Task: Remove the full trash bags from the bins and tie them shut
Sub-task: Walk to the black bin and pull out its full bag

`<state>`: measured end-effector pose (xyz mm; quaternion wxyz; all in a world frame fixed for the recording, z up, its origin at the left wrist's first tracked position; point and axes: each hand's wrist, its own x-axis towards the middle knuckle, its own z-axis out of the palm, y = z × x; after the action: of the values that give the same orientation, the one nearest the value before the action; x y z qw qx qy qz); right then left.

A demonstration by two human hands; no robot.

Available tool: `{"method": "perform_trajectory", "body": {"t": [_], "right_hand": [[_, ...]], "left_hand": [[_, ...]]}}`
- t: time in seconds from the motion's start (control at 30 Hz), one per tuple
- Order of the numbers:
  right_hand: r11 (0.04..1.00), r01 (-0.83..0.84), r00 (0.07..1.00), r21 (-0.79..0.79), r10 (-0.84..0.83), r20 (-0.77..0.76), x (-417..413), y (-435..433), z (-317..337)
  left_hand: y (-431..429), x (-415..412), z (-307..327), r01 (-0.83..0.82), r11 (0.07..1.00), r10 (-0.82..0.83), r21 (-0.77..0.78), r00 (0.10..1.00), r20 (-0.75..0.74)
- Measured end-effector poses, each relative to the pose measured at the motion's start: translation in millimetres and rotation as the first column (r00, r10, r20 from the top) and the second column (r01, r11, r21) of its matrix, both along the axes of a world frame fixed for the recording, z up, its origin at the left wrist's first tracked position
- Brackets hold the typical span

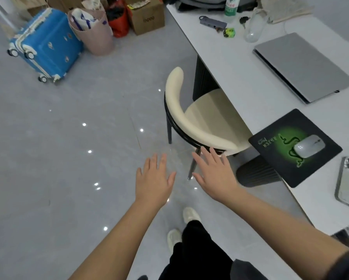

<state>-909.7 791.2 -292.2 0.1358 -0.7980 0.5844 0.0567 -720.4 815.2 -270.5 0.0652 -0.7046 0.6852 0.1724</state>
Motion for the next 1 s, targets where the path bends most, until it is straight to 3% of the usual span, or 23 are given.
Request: {"method": "perform_trajectory", "body": {"t": [0.27, 0.5, 1.0], "right_hand": [[0.995, -0.095, 0.995, -0.015, 0.095, 0.014, -67, 52, -3], [0.977, -0.208, 0.978, -0.040, 0.208, 0.011, -183, 99, -17], [0.950, -0.302, 0.953, -0.075, 0.298, -0.059, -398, 222, -46]], "left_hand": [[68, -78, -4, -0.064, 0.998, 0.064, -0.025, 0.998, 0.001], [133, -191, -22, -0.172, 0.985, 0.172, 0.030, 0.985, 0.012], [259, -416, -47, -0.152, 0.987, 0.151, 0.055, 0.988, 0.030]]}}
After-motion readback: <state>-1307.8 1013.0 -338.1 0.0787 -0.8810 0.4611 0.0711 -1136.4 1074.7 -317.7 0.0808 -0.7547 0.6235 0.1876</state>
